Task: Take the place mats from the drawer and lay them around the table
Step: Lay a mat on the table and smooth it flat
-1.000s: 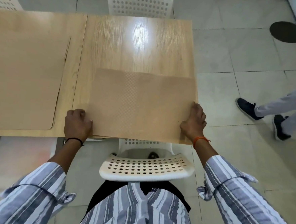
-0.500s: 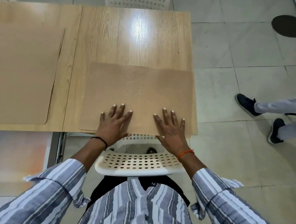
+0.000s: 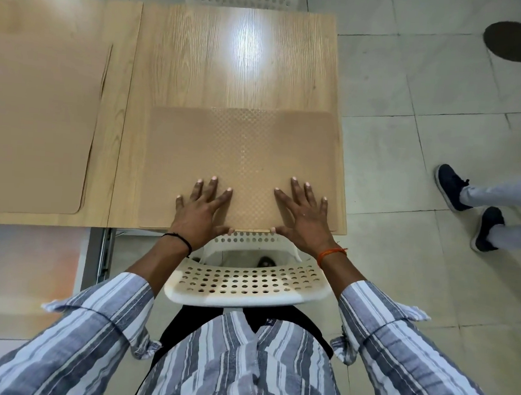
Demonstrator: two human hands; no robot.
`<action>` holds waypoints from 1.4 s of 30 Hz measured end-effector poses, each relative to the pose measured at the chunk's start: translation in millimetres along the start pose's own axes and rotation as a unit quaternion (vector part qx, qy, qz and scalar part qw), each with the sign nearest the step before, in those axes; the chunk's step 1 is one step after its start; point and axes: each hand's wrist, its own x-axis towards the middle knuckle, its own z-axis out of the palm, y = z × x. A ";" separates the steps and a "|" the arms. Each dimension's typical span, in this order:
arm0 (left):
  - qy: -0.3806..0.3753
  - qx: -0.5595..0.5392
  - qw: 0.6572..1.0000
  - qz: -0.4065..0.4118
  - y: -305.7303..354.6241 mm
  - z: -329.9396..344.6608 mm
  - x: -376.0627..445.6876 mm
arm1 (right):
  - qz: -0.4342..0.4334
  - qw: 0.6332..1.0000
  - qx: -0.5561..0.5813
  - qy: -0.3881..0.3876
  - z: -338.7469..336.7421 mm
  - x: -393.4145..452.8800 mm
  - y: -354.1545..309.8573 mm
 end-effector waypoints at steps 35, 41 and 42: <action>0.162 -0.119 0.980 -0.006 -4.8 -57.2 65.6 | 0.025 0.983 0.058 0.172 -27.1 32.2 -46.2; 0.150 -0.067 0.986 -0.018 -15.5 -44.2 120.0 | -0.028 0.989 0.056 0.137 -21.7 92.3 -68.2; 0.156 -0.067 0.985 -0.018 -18.7 -38.6 124.0 | -0.026 0.990 0.051 0.130 -19.1 100.8 -68.6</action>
